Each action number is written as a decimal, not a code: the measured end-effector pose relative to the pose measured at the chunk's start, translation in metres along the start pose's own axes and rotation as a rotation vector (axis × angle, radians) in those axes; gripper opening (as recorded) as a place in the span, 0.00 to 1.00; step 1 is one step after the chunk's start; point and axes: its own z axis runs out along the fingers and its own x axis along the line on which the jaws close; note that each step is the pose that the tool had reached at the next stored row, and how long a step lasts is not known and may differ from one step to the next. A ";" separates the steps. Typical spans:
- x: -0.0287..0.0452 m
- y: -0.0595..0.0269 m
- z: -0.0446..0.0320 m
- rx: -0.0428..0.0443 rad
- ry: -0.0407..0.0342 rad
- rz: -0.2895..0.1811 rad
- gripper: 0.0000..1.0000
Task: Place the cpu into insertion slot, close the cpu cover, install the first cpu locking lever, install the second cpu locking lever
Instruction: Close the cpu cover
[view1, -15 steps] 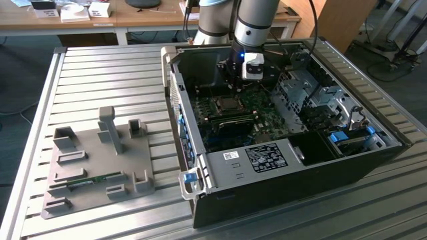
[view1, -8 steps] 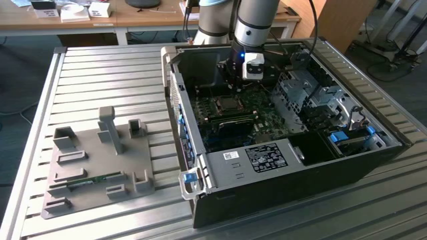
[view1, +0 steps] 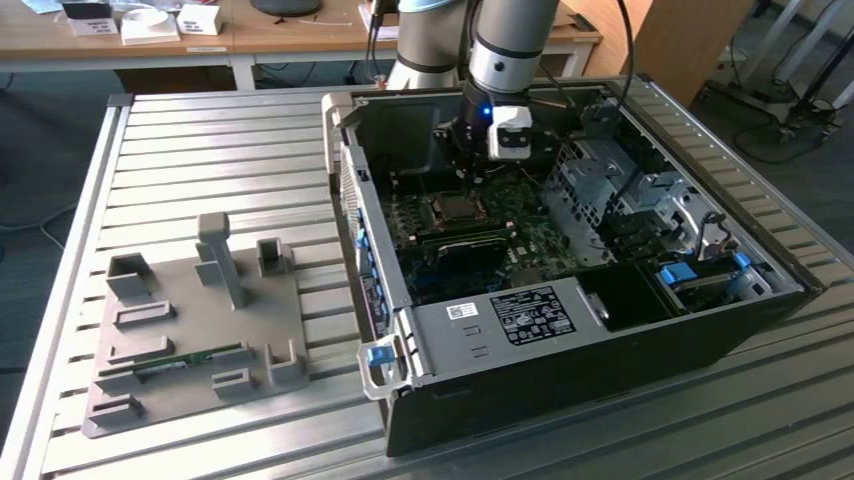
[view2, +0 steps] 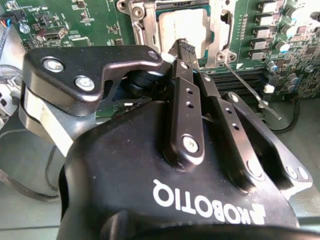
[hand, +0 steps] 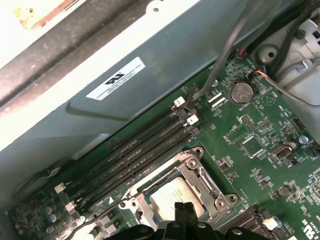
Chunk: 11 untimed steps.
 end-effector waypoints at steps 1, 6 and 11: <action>0.0000 0.0000 0.0000 0.0003 0.0001 -0.010 0.11; 0.0000 0.0000 0.0000 0.0018 0.0006 -0.054 0.11; 0.0000 0.0000 0.0000 0.0019 0.0007 -0.059 0.11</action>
